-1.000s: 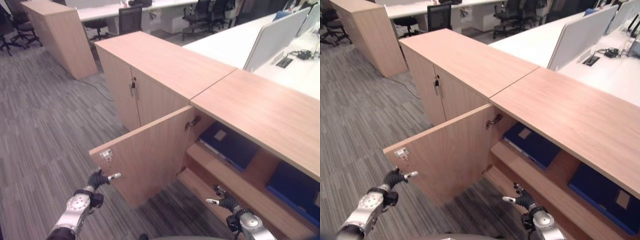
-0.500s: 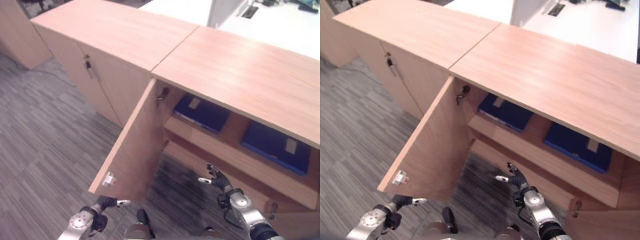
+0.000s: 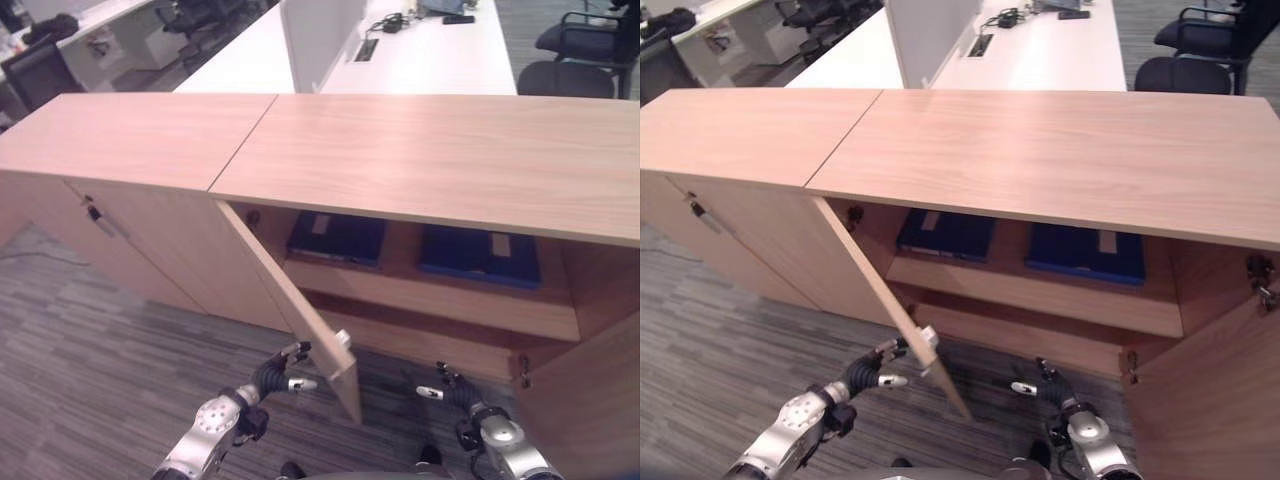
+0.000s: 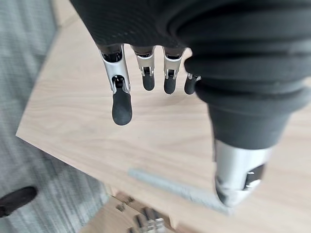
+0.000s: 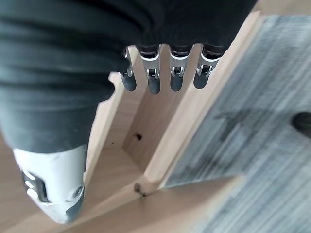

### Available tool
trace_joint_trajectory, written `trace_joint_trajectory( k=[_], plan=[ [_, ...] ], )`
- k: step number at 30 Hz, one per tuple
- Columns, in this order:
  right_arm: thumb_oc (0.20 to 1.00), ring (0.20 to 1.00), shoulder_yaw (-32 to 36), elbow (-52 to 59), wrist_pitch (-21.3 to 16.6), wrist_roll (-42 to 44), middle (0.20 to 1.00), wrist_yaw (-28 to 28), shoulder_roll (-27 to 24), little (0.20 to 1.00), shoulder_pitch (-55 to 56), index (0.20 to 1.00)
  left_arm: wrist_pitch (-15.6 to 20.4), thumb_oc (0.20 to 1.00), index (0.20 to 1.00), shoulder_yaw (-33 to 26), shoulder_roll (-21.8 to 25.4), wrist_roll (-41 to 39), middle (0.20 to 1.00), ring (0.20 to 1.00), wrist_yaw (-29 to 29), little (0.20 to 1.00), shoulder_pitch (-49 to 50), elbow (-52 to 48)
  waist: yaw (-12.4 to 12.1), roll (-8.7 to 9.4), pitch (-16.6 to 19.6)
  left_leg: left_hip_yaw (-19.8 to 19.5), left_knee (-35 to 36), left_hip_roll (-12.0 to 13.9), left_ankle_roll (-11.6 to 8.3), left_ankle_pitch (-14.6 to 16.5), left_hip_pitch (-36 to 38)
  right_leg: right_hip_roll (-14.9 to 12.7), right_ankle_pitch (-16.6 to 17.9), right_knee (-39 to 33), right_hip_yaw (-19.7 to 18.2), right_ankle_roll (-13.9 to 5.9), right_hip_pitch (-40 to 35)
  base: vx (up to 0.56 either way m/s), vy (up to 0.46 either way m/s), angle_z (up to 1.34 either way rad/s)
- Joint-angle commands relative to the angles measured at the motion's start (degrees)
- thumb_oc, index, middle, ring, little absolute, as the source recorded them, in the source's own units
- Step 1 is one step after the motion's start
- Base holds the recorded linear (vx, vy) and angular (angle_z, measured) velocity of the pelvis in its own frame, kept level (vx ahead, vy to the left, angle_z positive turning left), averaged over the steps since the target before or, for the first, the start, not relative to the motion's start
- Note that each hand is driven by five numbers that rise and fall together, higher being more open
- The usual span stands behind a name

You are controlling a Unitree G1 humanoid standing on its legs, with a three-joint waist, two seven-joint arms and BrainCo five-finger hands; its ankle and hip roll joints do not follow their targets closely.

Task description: Put the empty folder in the office cabinet

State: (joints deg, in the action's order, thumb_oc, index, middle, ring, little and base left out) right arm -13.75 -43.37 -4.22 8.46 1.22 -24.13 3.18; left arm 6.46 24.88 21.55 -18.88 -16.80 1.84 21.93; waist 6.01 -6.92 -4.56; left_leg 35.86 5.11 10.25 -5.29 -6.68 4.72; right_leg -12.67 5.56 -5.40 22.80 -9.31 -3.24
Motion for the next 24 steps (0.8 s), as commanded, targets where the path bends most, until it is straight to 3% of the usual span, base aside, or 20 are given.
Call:
trace_joint_trajectory(
  k=[1, 3, 4, 6, 7, 8, 10, 11, 13, 16, 18, 24],
  plan=[
    [1.000, 1.000, 1.7, 0.0, -1.7, 4.0, 1.000, -1.1, -0.8, 1.000, -5.2, 1.000, 2.6, 1.000, 1.000, 0.2, -2.0, -2.4, 1.000, 1.000, 0.8, 1.000, -4.0, 0.1, 0.4, -0.98, -4.4, -7.9, -3.7, 4.0, -4.42, -0.8, -0.4, 4.4, -8.9, 1.1, -1.5, 1.59, -3.6, -0.04, -0.046, -0.23],
    [1.000, 1.000, 1.6, 0.0, -1.7, 4.0, 1.000, -1.1, -0.8, 1.000, -5.2, 1.000, 2.6, 1.000, 1.000, 0.2, -2.0, -2.4, 1.000, 1.000, 0.8, 1.000, -4.0, 0.1, 0.4, -1.01, -4.4, -7.9, -3.8, 4.0, -4.44, -0.8, -0.4, 4.5, -8.9, 1.1, -1.6, 1.61, -3.6, -0.02, -0.068, -0.29],
    [1.000, 1.000, 0.8, -0.3, -1.7, 4.0, 1.000, -0.9, -0.8, 1.000, -5.5, 1.000, 2.6, 1.000, 1.000, -0.2, -2.2, -2.7, 1.000, 1.000, 1.7, 1.000, -4.5, 0.8, 1.0, -0.27, -4.6, -8.1, -7.0, 4.9, -4.67, 0.4, -0.6, 5.2, -9.3, 1.3, -3.0, 2.33, -3.2, -0.01, -0.158, -0.39],
    [1.000, 1.000, -2.1, -0.2, -1.6, 4.1, 1.000, -1.1, -0.6, 1.000, -7.3, 1.000, 3.2, 1.000, 1.000, -1.3, -2.7, -3.0, 1.000, 1.000, 4.8, 1.000, -6.3, 3.3, -0.9, 1.71, -5.3, -17.5, -11.5, 2.9, -3.78, 1.3, -3.7, 6.0, -9.4, 1.0, -7.2, 2.69, -2.5, 0.03, -0.151, -0.91],
    [1.000, 1.000, -2.1, -0.2, -1.6, 4.1, 1.000, -1.1, -0.6, 1.000, -7.3, 1.000, 3.2, 1.000, 1.000, -1.3, -2.7, -3.0, 1.000, 1.000, 4.8, 1.000, -6.4, 3.4, -1.0, 1.72, -5.1, -17.4, -11.5, 2.9, -3.67, 1.1, -4.0, 6.0, -9.2, 1.0, -7.2, 2.69, -2.1, 0.16, -0.059, -1.18],
    [1.000, 1.000, -3.8, -0.3, -1.2, 3.6, 1.000, -0.7, -0.2, 1.000, -7.4, 1.000, 3.7, 1.000, 1.000, -2.8, -3.5, -3.2, 1.000, 1.000, 7.0, 1.000, -7.5, 6.3, -2.6, 3.35, -4.9, -23.7, -10.6, -0.2, -2.22, 4.5, -5.5, 5.7, -8.9, 1.0, -10.8, 2.15, -2.0, 0.25, -0.030, -1.68],
    [1.000, 1.000, -5.3, -0.6, -1.0, 2.9, 1.000, -0.3, 0.0, 1.000, -7.1, 1.000, 4.5, 1.000, 1.000, -5.2, -3.8, -3.4, 1.000, 1.000, 10.1, 1.000, -9.6, 10.0, -4.9, 4.71, -5.2, -34.4, -10.1, -4.0, -1.59, 5.2, -8.8, 6.5, -9.0, 1.1, -16.6, 1.95, -2.6, 0.28, -0.036, -1.50],
    [1.000, 1.000, -5.2, -0.7, -1.0, 2.9, 1.000, -0.3, 0.0, 1.000, -7.2, 1.000, 4.5, 1.000, 1.000, -5.2, -3.8, -3.4, 1.000, 1.000, 10.1, 1.000, -9.7, 10.0, -4.8, 4.71, -5.0, -34.5, -10.0, -4.1, -1.58, 5.1, -9.1, 6.4, -8.8, 1.0, -16.6, 1.96, -2.4, 0.13, -0.031, -0.98],
    [1.000, 1.000, -5.9, -0.8, -0.9, 2.4, 1.000, -0.1, 0.1, 1.000, -7.1, 1.000, 4.9, 1.000, 1.000, -7.0, -3.7, -3.9, 1.000, 1.000, 11.8, 1.000, -11.6, 12.1, -5.6, 4.95, -5.4, -40.3, -9.3, -6.3, -1.53, 4.1, -11.3, 7.5, -9.6, 2.1, -19.9, 2.42, -2.8, 0.12, -0.016, -1.09],
    [1.000, 1.000, -6.4, -0.8, -0.9, 1.7, 1.000, 0.5, 0.1, 1.000, -6.4, 1.000, 5.5, 1.000, 1.000, -8.8, -3.2, -5.0, 1.000, 1.000, 12.9, 1.000, -14.0, 14.2, -5.0, 5.09, -5.3, -39.8, -9.4, -5.9, -1.76, 4.0, -10.8, 7.9, -10.6, 3.4, -22.2, 2.52, -3.2, 0.12, 0.054, -1.41],
    [1.000, 1.000, -6.9, 0.5, -0.8, 0.5, 1.000, 2.0, -0.1, 1.000, -4.8, 1.000, 5.7, 1.000, 1.000, -11.0, -1.1, -4.2, 1.000, 1.000, 14.5, 1.000, -15.8, 16.0, -3.5, 5.17, -3.2, -37.0, -6.3, -5.2, -0.88, 5.2, -5.0, 8.3, -11.0, 4.1, -24.7, 2.59, -4.4, 0.26, 0.148, -0.65],
    [1.000, 1.000, -6.9, 3.6, -0.8, 0.8, 1.000, 3.3, 0.2, 1.000, -3.4, 1.000, 6.2, 1.000, 1.000, -15.5, 4.1, -5.8, 1.000, 1.000, 15.9, 1.000, -20.3, 19.9, -1.5, 6.14, -1.3, -31.1, -2.6, -5.2, -0.05, 5.7, 0.3, 8.0, -10.6, 5.2, -27.7, 1.46, -3.7, 0.10, 0.113, -0.61]
  ],
)
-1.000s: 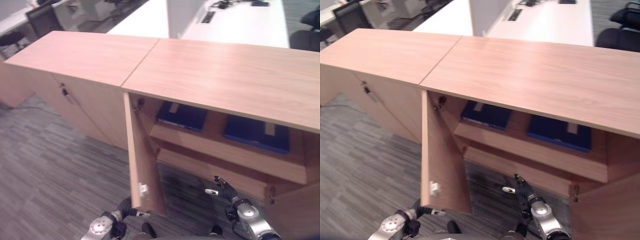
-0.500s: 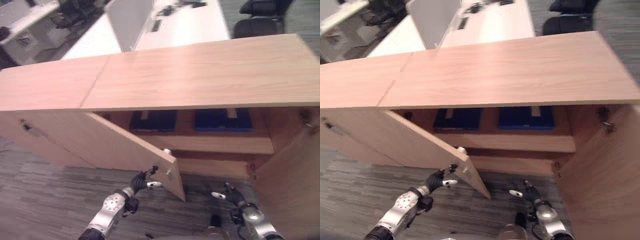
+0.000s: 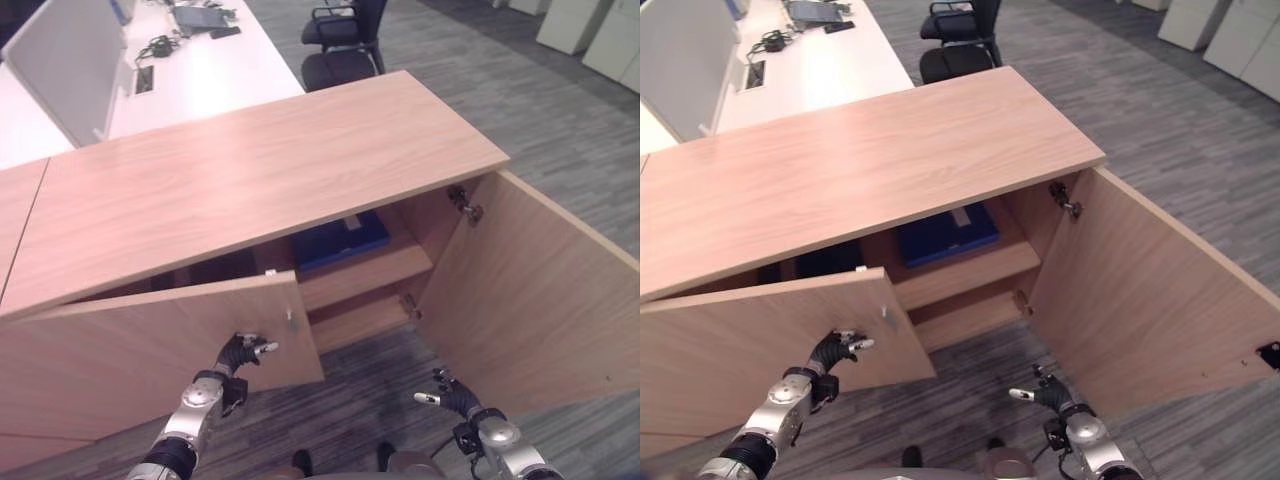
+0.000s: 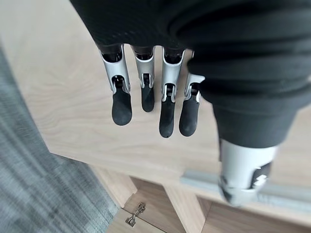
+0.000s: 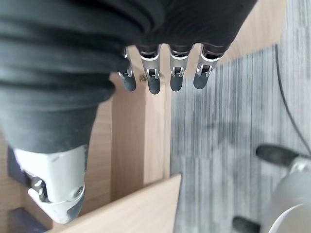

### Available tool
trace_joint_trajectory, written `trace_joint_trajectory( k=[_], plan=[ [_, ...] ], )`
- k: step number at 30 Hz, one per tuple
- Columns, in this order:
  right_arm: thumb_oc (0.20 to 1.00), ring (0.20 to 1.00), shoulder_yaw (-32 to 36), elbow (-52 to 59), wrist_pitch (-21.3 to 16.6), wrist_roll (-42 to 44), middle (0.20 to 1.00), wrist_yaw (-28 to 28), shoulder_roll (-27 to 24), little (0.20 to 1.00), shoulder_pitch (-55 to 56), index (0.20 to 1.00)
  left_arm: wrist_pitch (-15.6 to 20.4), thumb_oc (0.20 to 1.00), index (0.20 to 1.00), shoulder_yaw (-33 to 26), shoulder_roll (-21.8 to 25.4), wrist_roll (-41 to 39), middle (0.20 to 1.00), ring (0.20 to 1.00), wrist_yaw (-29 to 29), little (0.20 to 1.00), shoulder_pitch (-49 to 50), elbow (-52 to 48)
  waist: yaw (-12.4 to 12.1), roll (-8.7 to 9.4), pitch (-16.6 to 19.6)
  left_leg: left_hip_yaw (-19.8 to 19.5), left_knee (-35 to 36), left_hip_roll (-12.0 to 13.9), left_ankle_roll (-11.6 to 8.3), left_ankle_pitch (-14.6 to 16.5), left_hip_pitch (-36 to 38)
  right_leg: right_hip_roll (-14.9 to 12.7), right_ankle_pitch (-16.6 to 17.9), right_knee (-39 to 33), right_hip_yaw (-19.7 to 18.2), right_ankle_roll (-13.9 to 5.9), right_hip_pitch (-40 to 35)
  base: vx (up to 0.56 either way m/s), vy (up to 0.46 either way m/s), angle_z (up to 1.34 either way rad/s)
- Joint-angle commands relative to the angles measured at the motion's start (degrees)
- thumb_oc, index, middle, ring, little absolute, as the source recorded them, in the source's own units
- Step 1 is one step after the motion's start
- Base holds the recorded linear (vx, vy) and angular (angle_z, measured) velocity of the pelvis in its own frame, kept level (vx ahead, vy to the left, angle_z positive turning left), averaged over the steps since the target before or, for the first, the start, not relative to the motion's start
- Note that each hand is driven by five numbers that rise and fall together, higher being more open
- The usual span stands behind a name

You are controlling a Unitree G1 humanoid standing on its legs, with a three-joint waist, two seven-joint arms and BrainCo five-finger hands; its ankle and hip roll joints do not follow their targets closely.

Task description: Put the empty folder in the office cabinet

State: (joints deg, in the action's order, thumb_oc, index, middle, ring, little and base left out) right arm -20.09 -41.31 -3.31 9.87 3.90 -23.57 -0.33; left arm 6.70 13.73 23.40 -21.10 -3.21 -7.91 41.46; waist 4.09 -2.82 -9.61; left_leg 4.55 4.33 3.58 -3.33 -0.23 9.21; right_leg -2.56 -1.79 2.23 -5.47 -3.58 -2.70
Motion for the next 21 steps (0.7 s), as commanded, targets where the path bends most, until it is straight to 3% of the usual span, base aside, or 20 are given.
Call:
trace_joint_trajectory(
  k=[1, 10, 15, 21],
  plan=[
    [1.000, 1.000, -0.8, 1.3, -1.8, -0.8, 1.000, 1.0, -0.2, 1.000, 0.6, 1.000, 6.1, 1.000, 1.000, -5.8, 4.3, -4.1, 1.000, 1.000, 2.4, 1.000, -12.0, 1.9, 1.0, 2.32, 4.5, 1.9, -1.0, 1.4, -1.70, -0.5, -3.1, -2.3, -2.8, -2.6, -0.2, -4.92, -3.7, 0.06, 0.084, -0.51],
    [1.000, 1.000, 0.4, 0.5, -1.9, -0.3, 1.000, 1.9, 0.2, 1.000, 2.3, 1.000, 6.5, 1.000, 1.000, -8.5, 12.2, -3.9, 1.000, 1.000, 2.5, 1.000, -18.2, 7.4, 2.7, 3.06, 6.3, 6.4, 0.7, 0.9, -0.83, 1.3, -1.0, -3.9, -1.2, -3.3, -0.9, -7.56, -2.0, 0.02, 0.075, -0.29],
    [1.000, 1.000, 1.1, -0.5, -1.9, 0.2, 1.000, 1.8, 0.8, 1.000, 2.6, 1.000, 6.5, 1.000, 1.000, -8.9, 12.7, -3.8, 1.000, 1.000, 2.5, 1.000, -18.4, 7.5, 2.8, 3.56, 6.4, 6.9, 0.7, 0.6, -0.50, 1.8, -0.7, -4.5, -0.8, -3.0, -0.5, -8.21, -1.7, -0.01, 0.048, -0.13],
    [1.000, 1.000, 2.1, -1.3, -1.8, 0.4, 1.000, 1.4, 1.9, 1.000, 2.9, 1.000, 6.5, 1.000, 1.000, -7.1, 8.7, -2.0, 1.000, 1.000, 2.4, 1.000, -15.6, 3.7, 2.2, 4.25, 6.3, 6.2, 0.6, 0.1, -0.05, 2.0, -1.0, -5.1, -0.7, -2.4, 0.2, -8.28, -1.2, -0.02, 0.015, -0.01]
  ],
)
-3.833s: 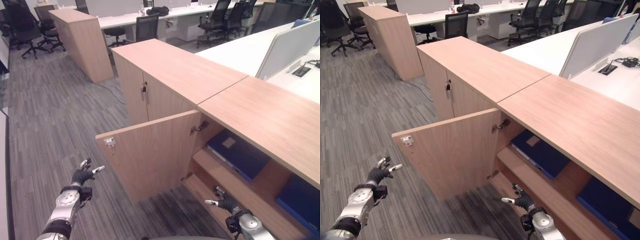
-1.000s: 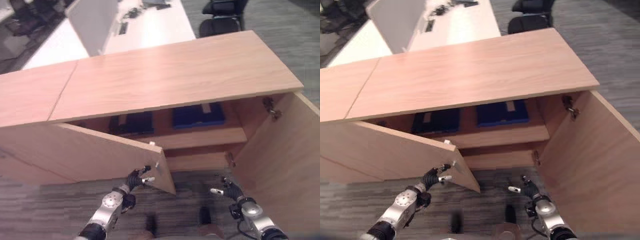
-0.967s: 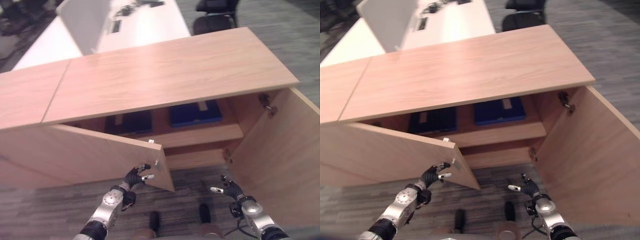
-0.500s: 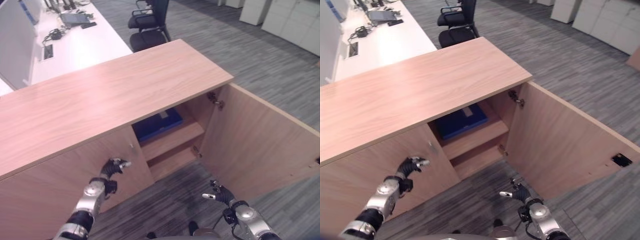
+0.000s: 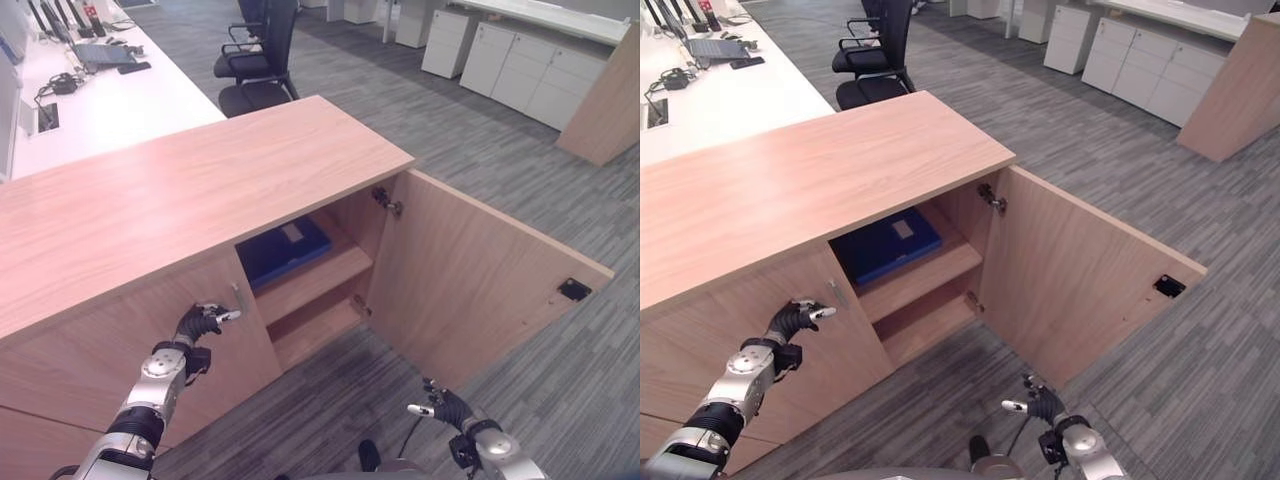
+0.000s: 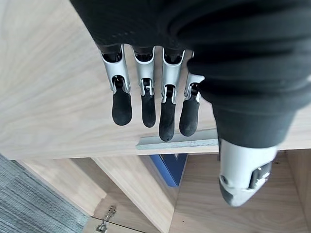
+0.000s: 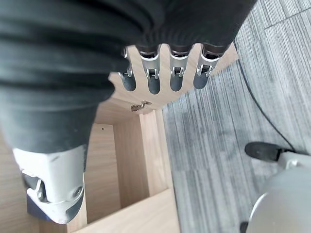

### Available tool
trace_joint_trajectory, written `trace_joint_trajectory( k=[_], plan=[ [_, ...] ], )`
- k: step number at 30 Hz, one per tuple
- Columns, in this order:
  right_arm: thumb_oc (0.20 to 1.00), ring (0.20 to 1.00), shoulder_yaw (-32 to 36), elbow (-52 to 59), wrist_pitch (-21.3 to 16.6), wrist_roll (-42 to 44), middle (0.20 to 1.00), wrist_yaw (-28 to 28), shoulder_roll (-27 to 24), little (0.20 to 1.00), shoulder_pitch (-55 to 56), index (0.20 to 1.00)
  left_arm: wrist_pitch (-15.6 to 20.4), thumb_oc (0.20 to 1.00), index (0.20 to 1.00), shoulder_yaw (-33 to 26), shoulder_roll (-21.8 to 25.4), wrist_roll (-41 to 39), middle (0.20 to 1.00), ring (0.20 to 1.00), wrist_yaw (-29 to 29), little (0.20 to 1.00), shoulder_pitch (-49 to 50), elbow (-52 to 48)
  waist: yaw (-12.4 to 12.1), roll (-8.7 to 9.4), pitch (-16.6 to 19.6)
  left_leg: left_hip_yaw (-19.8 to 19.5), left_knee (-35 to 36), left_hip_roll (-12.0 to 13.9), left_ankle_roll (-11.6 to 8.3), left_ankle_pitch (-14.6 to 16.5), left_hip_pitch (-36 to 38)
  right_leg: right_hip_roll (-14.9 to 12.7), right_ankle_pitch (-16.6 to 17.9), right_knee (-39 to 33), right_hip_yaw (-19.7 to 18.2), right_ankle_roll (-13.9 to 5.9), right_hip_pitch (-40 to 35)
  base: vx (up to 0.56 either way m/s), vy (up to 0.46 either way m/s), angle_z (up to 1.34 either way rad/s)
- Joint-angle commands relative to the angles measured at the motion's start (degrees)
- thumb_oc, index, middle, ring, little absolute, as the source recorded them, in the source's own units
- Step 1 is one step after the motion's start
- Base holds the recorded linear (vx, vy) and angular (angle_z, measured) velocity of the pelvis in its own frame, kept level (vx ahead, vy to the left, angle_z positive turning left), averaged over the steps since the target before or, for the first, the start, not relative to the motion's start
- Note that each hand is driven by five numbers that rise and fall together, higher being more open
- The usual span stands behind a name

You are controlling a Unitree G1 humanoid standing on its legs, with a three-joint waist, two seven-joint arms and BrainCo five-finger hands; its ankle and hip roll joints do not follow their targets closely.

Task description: Put the empty folder in the office cabinet

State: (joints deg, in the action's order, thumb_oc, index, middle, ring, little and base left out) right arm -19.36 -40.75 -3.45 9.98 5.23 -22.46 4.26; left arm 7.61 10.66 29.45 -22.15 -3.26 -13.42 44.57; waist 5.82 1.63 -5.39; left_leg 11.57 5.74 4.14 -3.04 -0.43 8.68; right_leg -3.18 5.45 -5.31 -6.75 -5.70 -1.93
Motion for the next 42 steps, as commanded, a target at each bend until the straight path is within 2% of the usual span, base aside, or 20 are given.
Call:
trace_joint_trajectory(
  k=[1, 5, 6, 7, 8, 9, 11, 14, 16, 19, 21, 23, 27, 30, 31, 32, 33, 34, 36, 42],
  plan=[
    [1.000, 1.000, 2.2, -3.0, -1.5, 0.4, 1.000, -0.5, 1.6, 1.000, -2.3, 1.000, 5.7, 1.000, 1.000, -2.5, -0.5, 0.2, 1.000, 1.000, 2.2, 1.000, -7.2, -3.7, 0.0, -0.09, 1.3, -1.2, -0.9, -0.5, -0.01, 2.2, -0.9, -4.3, -8.2, 7.6, 2.3, -6.10, -0.7, -0.11, -0.003, 0.07],
    [1.000, 1.000, 2.9, -4.0, -1.2, 0.1, 1.000, -1.3, 2.2, 1.000, -4.4, 1.000, 5.6, 1.000, 1.000, -1.0, -3.2, 0.8, 1.000, 1.000, 2.2, 1.000, -5.0, -7.2, -1.4, -0.55, -0.3, -0.7, -1.2, -0.1, 0.21, 2.3, -1.4, -4.9, -7.9, 11.8, 6.0, -6.60, 2.3, -0.13, -0.047, 0.05],
    [1.000, 1.000, 3.6, -5.5, -0.6, -0.7, 1.000, -2.1, 3.5, 1.000, -6.4, 1.000, 4.7, 1.000, 1.000, 0.9, -5.7, 0.5, 1.000, 1.000, -0.1, 1.000, 0.7, -13.6, -4.7, -1.58, -1.5, 1.6, -2.1, 1.2, -0.16, 2.1, -2.5, -11.9, -5.8, 15.4, 20.5, -7.30, 3.7, -0.18, -0.196, -0.23],
    [1.000, 1.000, 3.7, -5.6, -0.5, -1.0, 1.000, -2.1, 3.7, 1.000, -6.6, 1.000, 4.3, 1.000, 1.000, 1.3, -6.2, -0.1, 1.000, 1.000, -1.1, 1.000, 2.7, -15.6, -5.5, -1.78, -1.4, 2.1, -2.5, 1.7, -0.23, 2.1, -2.8, -13.9, -5.4, 15.8, 23.7, -6.75, 3.3, -0.17, -0.197, -0.61],
    [1.000, 1.000, 3.7, -5.5, -0.5, -1.0, 1.000, -2.1, 3.7, 1.000, -6.5, 1.000, 4.2, 1.000, 1.000, 1.3, -6.1, -0.1, 1.000, 1.000, -1.1, 1.000, 2.9, -15.8, -5.4, -1.77, -1.4, 2.0, -2.6, 1.7, -0.23, 2.1, -2.9, -13.9, -5.4, 15.9, 23.8, -6.78, 3.2, -0.06, -0.152, -0.67],
    [1.000, 1.000, 3.9, -6.4, -0.4, -1.2, 1.000, -2.2, 4.0, 1.000, -7.0, 1.000, 3.9, 1.000, 1.000, 1.5, -6.4, -0.6, 1.000, 1.000, -2.1, 1.000, 5.0, -17.0, -6.1, -1.90, -1.2, 2.6, -2.9, 2.3, -0.48, 2.1, -3.2, -15.9, -4.6, 15.9, 25.9, -6.69, 2.9, -0.05, -0.136, -0.48],
    [1.000, 1.000, 4.4, -7.4, -0.2, -1.1, 1.000, -2.2, 4.2, 1.000, -7.3, 1.000, 3.3, 1.000, 1.000, 2.1, -6.9, -1.1, 1.000, 1.000, -3.6, 1.000, 7.6, -18.2, -6.9, -1.65, -0.7, 3.2, -3.3, 2.7, -0.88, 1.8, -3.8, -18.3, -2.3, 14.7, 27.0, -7.16, 2.2, -0.05, -0.205, -0.05],
    [1.000, 1.000, 5.1, -8.0, 0.1, -0.9, 1.000, -2.3, 3.8, 1.000, -6.5, 1.000, 2.0, 1.000, 1.000, 3.2, -7.9, -0.6, 1.000, 1.000, -5.5, 1.000, 12.0, -17.6, -7.4, -0.97, 0.5, 3.6, -3.7, 2.9, -2.33, 0.7, -5.0, -18.3, -1.0, 7.8, 25.9, -8.67, -1.0, -0.03, -0.250, -0.27],
    [1.000, 1.000, 5.2, -7.8, 0.1, -0.9, 1.000, -2.1, 3.6, 1.000, -6.0, 1.000, 1.8, 1.000, 1.000, 3.7, -8.2, -0.7, 1.000, 1.000, -5.7, 1.000, 12.5, -17.4, -7.3, -1.24, 0.6, 3.6, -3.8, 3.3, -2.68, 0.3, -5.1, -17.6, -1.2, 6.9, 25.6, -8.54, -1.1, 0.01, -0.175, -0.23],
    [1.000, 1.000, 5.1, -6.4, 0.0, -0.8, 1.000, -1.9, 1.6, 1.000, -4.9, 1.000, 0.9, 1.000, 1.000, 4.5, -9.3, -0.5, 1.000, 1.000, -6.5, 1.000, 14.6, -15.2, -5.5, -2.47, 0.3, 3.5, -3.9, 6.3, -4.68, -1.7, -4.7, -14.0, -3.0, 4.0, 23.4, -7.41, -2.5, 0.01, -0.294, -0.35],
    [1.000, 1.000, 5.1, -6.2, -0.1, -0.9, 1.000, -1.9, 1.0, 1.000, -5.0, 1.000, 0.7, 1.000, 1.000, 4.7, -9.8, -0.4, 1.000, 1.000, -6.6, 1.000, 14.9, -14.4, -5.0, -3.04, 0.2, 3.6, -3.8, 7.0, -5.09, -2.1, -4.5, -13.1, -3.5, 3.5, 23.2, -7.04, -2.7, 0.00, -0.175, -0.33],
    [1.000, 1.000, 4.5, -6.3, -0.3, -0.8, 1.000, -2.0, -0.3, 1.000, -6.0, 1.000, 0.5, 1.000, 1.000, 5.0, -10.5, 1.1, 1.000, 1.000, -6.4, 1.000, 15.4, -11.4, -3.5, -4.44, -0.4, 5.0, -4.1, 9.7, -6.62, -3.8, -3.8, -10.3, -4.5, 2.1, 22.2, -5.91, -3.1, 0.00, -0.241, -0.22],
    [1.000, 1.000, 3.6, -7.2, -0.5, -0.8, 1.000, -1.9, -1.0, 1.000, -6.8, 1.000, -0.1, 1.000, 1.000, 4.9, -11.3, 2.1, 1.000, 1.000, -6.2, 1.000, 16.0, -7.8, -2.6, -5.28, -0.9, 5.9, -5.7, 12.5, -7.66, -4.5, -3.0, -7.4, -6.2, 1.8, 20.5, -4.30, -3.5, 0.03, -0.203, -0.25],
    [1.000, 1.000, 3.1, -8.8, -0.6, -0.5, 1.000, -2.1, -1.4, 1.000, -7.5, 1.000, -0.3, 1.000, 1.000, 4.9, -12.3, 2.5, 1.000, 1.000, -5.7, 1.000, 15.9, -4.6, -2.4, -5.77, -1.6, 4.5, -8.2, 14.0, -8.04, -7.1, -3.3, -5.2, -7.2, 1.5, 19.0, -3.11, -3.8, 0.02, -0.174, -0.22],
    [1.000, 1.000, 3.1, -9.2, -0.6, -0.3, 1.000, -2.1, -1.6, 1.000, -7.7, 1.000, -0.3, 1.000, 1.000, 4.9, -12.6, 2.6, 1.000, 1.000, -5.5, 1.000, 15.8, -3.5, -2.5, -5.73, -1.9, 3.1, -9.8, 13.7, -7.99, -7.6, -3.8, -4.8, -7.4, 1.3, 18.6, -2.75, -3.9, 0.02, -0.212, -0.47],
    [1.000, 1.000, 3.5, -10.5, -0.5, 0.4, 1.000, -2.5, -1.7, 1.000, -8.0, 1.000, -0.3, 1.000, 1.000, 5.1, -13.4, 2.5, 1.000, 1.000, -5.2, 1.000, 15.4, -1.6, -3.0, -5.25, -2.5, -0.4, -12.7, 11.9, -7.20, -7.4, -5.9, -4.7, -7.7, 1.0, 18.3, -2.11, -4.2, 0.01, -0.145, -0.54],
    [1.000, 1.000, 3.5, -10.6, -0.5, 0.4, 1.000, -2.5, -1.7, 1.000, -8.0, 1.000, -0.2, 1.000, 1.000, 5.2, -13.4, 2.5, 1.000, 1.000, -5.2, 1.000, 15.4, -1.6, -2.9, -5.20, -2.5, -0.6, -13.0, 11.9, -7.13, -7.2, -6.1, -4.8, -7.7, 1.0, 18.4, -2.16, -4.3, 0.04, -0.267, -0.43],
    [1.000, 1.000, 4.5, -12.2, -0.6, 1.9, 1.000, -3.4, -2.0, 1.000, -8.5, 1.000, -0.3, 1.000, 1.000, 5.6, -13.9, 2.7, 1.000, 1.000, -4.8, 1.000, 14.4, 0.1, -4.5, -3.24, -3.5, -3.8, -14.7, 4.6, -4.37, -1.4, -11.8, -5.4, -8.0, 0.7, 18.0, -1.86, -5.1, 0.03, -0.190, -0.23],
    [1.000, 1.000, 5.4, -13.3, -0.6, 2.9, 1.000, -3.9, -2.4, 1.000, -9.3, 1.000, -0.3, 1.000, 1.000, 5.7, -14.0, 3.0, 1.000, 1.000, -4.7, 1.000, 14.2, 1.0, -4.8, -3.05, -4.1, -3.1, -14.8, 4.1, -4.43, -1.2, -13.0, -5.4, -8.1, 0.9, 17.5, -1.91, -5.3, 0.04, -0.101, 0.09],
    [1.000, 1.000, 7.7, -15.0, -0.7, 4.2, 1.000, -4.5, -3.5, 1.000, -11.4, 1.000, -0.4, 1.000, 1.000, 5.3, -11.9, 7.2, 1.000, 1.000, -5.4, 1.000, 15.9, 4.8, -4.8, -3.06, -2.1, -3.0, -7.8, 3.7, -3.60, -0.8, -6.6, -4.5, -8.3, 1.6, 17.8, -1.85, -6.7, 0.10, 0.004, -0.33]
  ],
)
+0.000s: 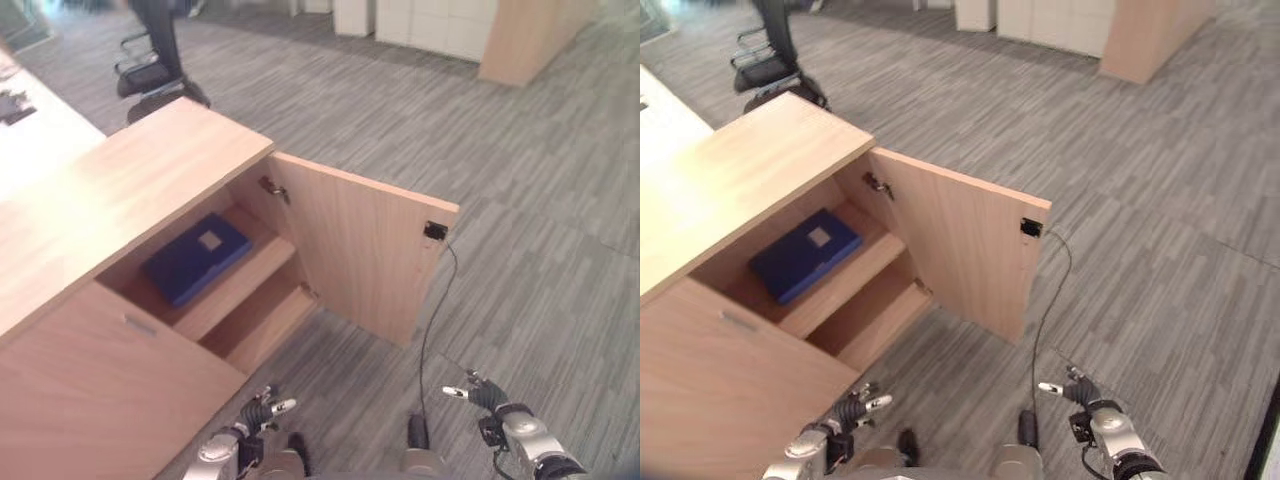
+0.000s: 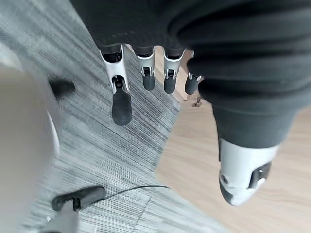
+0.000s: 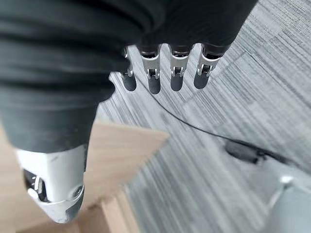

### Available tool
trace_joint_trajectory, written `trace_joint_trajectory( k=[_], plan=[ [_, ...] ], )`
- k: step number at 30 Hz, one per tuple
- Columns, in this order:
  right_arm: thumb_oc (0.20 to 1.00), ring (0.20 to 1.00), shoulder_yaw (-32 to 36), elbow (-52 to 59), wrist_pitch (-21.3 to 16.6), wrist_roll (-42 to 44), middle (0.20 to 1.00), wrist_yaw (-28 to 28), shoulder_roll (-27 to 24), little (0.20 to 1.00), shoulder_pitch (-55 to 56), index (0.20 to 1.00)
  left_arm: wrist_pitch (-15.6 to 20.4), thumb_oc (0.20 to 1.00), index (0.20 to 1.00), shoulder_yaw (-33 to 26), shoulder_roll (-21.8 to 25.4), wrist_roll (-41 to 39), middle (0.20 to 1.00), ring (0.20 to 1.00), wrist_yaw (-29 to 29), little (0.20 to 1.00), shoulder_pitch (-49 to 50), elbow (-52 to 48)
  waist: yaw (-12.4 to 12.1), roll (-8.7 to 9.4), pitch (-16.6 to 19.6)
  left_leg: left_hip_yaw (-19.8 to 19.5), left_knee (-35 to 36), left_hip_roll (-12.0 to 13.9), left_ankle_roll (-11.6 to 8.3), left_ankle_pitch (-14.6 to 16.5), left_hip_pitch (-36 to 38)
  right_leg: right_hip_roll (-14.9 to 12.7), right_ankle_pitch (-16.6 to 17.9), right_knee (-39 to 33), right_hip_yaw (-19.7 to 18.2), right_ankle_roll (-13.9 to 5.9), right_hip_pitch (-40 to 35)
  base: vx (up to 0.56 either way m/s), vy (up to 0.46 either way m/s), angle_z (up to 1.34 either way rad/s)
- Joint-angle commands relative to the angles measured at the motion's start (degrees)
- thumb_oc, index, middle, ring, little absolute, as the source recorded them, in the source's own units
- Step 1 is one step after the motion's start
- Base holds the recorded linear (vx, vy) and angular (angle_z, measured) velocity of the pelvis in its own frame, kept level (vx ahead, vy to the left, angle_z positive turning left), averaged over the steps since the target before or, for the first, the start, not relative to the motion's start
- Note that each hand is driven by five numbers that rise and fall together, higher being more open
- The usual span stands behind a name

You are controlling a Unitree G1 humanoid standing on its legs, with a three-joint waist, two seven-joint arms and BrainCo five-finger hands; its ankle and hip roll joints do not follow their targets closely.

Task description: Put the empty folder in the office cabinet

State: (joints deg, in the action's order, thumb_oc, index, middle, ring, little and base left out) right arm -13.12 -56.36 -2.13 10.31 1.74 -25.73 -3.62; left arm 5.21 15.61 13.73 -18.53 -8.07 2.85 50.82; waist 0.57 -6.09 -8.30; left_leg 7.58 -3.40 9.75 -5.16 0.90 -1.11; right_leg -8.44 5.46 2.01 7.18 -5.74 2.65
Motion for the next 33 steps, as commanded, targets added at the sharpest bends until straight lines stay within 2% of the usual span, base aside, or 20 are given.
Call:
trace_joint_trajectory(
  k=[1, 6, 8, 18, 24, 29, 31, 32, 33],
  plan=[
    [1.000, 1.000, 1.7, 0.2, -2.0, 4.2, 1.000, -1.0, -0.6, 1.000, -4.2, 1.000, 2.0, 1.000, 1.000, 0.2, 4.0, 3.9, 1.000, 1.000, -0.7, 1.000, -0.2, -0.9, 0.4, 4.73, 1.0, 1.1, 2.4, -2.0, -1.39, -2.2, 4.1, 0.8, -8.4, -5.5, 3.9, -1.87, -11.4, 0.08, 0.021, 0.62],
    [1.000, 1.000, 3.2, -4.2, -1.9, 6.3, 1.000, -1.7, -4.3, 1.000, -11.5, 1.000, 2.0, 1.000, 1.000, 0.7, 5.7, 5.6, 1.000, 1.000, -1.3, 1.000, 0.3, 1.1, -1.0, 5.62, 1.9, 0.8, 5.2, -2.2, -0.93, -2.3, 6.5, 0.8, -9.0, -4.1, 4.6, -2.21, -11.5, 0.04, 0.019, 0.20],
    [1.000, 1.000, 2.8, -8.4, -1.7, 8.1, 1.000, -2.4, -7.6, 1.000, -20.3, 1.000, 2.0, 1.000, 1.000, 2.2, 7.0, 6.4, 1.000, 1.000, -2.3, 1.000, 0.9, 1.3, -2.6, 6.30, 2.6, 0.3, 5.7, -2.4, -0.63, -2.0, 7.3, 0.8, -9.3, -3.4, 5.1, -2.43, -11.9, 0.04, 0.035, 0.27],
    [1.000, 1.000, 0.5, -14.4, -1.4, 11.4, 1.000, -3.6, -10.6, 1.000, -36.5, 1.000, 1.6, 1.000, 1.000, 4.0, 8.0, 4.7, 1.000, 1.000, -3.2, 1.000, 2.3, 0.2, -5.5, 6.94, 3.6, -0.9, 7.1, -2.8, -0.42, -2.2, 7.6, 0.7, -9.0, -4.3, 6.3, -2.82, -12.5, 0.00, 0.024, 0.05],
    [1.000, 1.000, -0.5, -15.5, -1.4, 12.1, 1.000, -4.0, -9.4, 1.000, -39.9, 1.000, 1.5, 1.000, 1.000, 4.6, 8.3, 4.9, 1.000, 1.000, -3.4, 1.000, 2.5, 0.1, -6.7, 6.89, 3.8, -1.9, 7.3, -3.0, -0.44, -2.4, 7.2, 0.7, -8.9, -4.9, 7.1, -2.82, -12.9, 0.00, 0.012, 0.11],
    [1.000, 1.000, -2.9, -12.4, -1.7, 12.5, 1.000, -3.2, -3.2, 1.000, -38.4, 1.000, 1.6, 1.000, 1.000, 4.5, 8.0, 5.3, 1.000, 1.000, -2.6, 1.000, 2.2, 0.8, -7.2, 6.45, 3.9, -2.9, 7.6, -3.2, -0.44, -2.7, 6.8, 0.6, -8.6, -5.5, 7.9, -2.70, -13.3, -0.01, 0.006, 0.07],
    [1.000, 1.000, -4.6, -8.5, -2.0, 12.6, 1.000, -2.4, -0.2, 1.000, -35.8, 1.000, 1.9, 1.000, 1.000, 4.2, 7.6, 5.7, 1.000, 1.000, -2.1, 1.000, 2.2, 1.0, -6.8, 6.21, 3.8, -2.8, 7.7, -3.2, -0.52, -2.8, 6.7, 0.6, -8.5, -5.6, 7.9, -2.75, -13.1, -0.02, 0.005, -0.01],
    [1.000, 1.000, -6.4, -3.0, -2.4, 12.9, 1.000, -1.4, 2.8, 1.000, -31.8, 1.000, 1.9, 1.000, 1.000, 3.5, 7.2, 5.9, 1.000, 1.000, -1.4, 1.000, 2.0, 1.3, -6.2, 5.95, 3.6, -2.7, 7.8, -3.2, -0.60, -2.9, 6.6, 0.6, -8.4, -5.7, 7.7, -2.73, -12.9, 0.00, 0.000, 0.00],
    [1.000, 1.000, -6.4, -2.8, -2.3, 12.9, 1.000, -1.4, 2.8, 1.000, -31.6, 1.000, 1.9, 1.000, 1.000, 3.5, 7.2, 5.9, 1.000, 1.000, -1.4, 1.000, 2.1, 1.3, -6.2, 5.96, 3.6, -2.7, 7.8, -3.2, -0.60, -2.9, 6.6, 0.6, -8.4, -5.7, 7.7, -2.73, -12.9, 0.00, 0.000, 0.00]
  ],
)
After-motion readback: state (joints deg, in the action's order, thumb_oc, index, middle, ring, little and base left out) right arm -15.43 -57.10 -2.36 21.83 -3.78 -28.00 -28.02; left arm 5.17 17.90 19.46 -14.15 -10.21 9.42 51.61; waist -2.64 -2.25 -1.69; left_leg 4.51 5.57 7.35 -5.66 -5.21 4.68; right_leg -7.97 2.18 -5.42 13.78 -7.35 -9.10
